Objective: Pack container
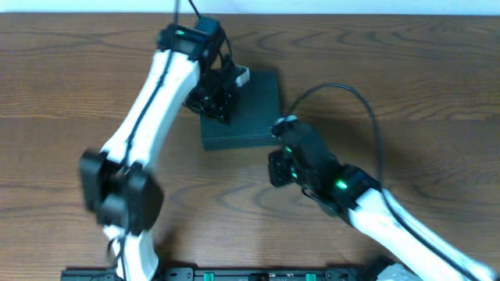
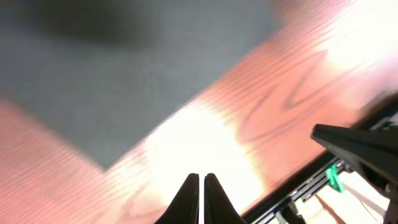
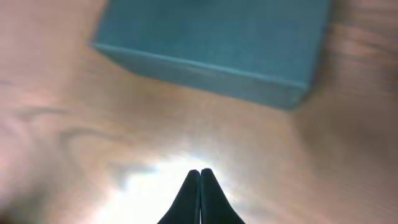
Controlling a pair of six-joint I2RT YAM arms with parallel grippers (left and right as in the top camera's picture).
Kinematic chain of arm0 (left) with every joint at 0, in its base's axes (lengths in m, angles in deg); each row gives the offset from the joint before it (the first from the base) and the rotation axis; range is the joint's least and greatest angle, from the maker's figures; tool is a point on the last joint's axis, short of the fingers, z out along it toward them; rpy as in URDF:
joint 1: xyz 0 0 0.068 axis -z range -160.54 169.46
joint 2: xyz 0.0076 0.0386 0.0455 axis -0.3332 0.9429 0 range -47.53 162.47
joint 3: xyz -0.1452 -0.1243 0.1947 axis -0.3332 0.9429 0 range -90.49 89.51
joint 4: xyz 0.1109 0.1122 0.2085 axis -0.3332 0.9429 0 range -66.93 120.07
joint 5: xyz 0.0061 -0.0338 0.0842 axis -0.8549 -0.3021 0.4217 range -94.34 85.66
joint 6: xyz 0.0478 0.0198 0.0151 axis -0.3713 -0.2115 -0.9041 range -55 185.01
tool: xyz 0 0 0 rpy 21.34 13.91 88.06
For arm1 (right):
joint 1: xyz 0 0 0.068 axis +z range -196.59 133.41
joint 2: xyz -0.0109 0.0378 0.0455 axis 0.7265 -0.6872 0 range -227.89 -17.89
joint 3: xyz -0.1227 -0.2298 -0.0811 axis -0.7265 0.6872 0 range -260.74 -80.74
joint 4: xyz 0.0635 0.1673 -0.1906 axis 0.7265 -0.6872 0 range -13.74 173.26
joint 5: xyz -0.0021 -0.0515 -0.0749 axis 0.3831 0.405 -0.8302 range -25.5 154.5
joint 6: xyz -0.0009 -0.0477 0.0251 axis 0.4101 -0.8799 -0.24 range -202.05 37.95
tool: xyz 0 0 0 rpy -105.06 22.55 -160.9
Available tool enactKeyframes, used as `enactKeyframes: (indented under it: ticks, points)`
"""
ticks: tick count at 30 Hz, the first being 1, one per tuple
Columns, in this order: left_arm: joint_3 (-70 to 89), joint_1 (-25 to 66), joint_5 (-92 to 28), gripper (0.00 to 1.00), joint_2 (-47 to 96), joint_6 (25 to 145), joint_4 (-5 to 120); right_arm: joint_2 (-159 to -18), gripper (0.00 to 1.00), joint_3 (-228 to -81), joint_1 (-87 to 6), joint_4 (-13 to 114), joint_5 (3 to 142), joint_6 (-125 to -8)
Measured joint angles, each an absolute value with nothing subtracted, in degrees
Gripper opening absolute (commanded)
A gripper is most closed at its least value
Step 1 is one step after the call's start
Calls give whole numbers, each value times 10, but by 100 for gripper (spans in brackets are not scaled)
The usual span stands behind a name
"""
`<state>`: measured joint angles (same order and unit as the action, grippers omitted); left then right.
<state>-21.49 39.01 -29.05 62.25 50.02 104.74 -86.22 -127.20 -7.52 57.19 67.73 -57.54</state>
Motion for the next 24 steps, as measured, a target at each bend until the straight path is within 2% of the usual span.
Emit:
enactKeyframes:
  ticks: [6,9,13,14,15,16,20,24]
  points:
    - [-141,390,-295,6,376,502,1025,-653,1,-1276,-66,398,656,-530]
    - [3,390,-295,6,203,503,978,-555,1,-1274,-38,309,616,-494]
    - [201,388,-294,6,46,526,921,-488,2,-1231,-17,287,589,-464]
    - [261,388,-294,8,10,544,910,-478,7,-1205,-16,290,584,-451]
    - [292,388,-295,41,-6,556,904,-477,53,-1185,-15,299,583,-439]
    - [335,388,-294,95,-26,581,876,-479,99,-1161,-14,320,583,-425]
    - [410,388,-294,95,-45,679,858,-487,99,-1093,-14,390,590,-352]
    - [428,388,-294,95,-45,756,861,-499,99,-1049,-14,398,597,-284]
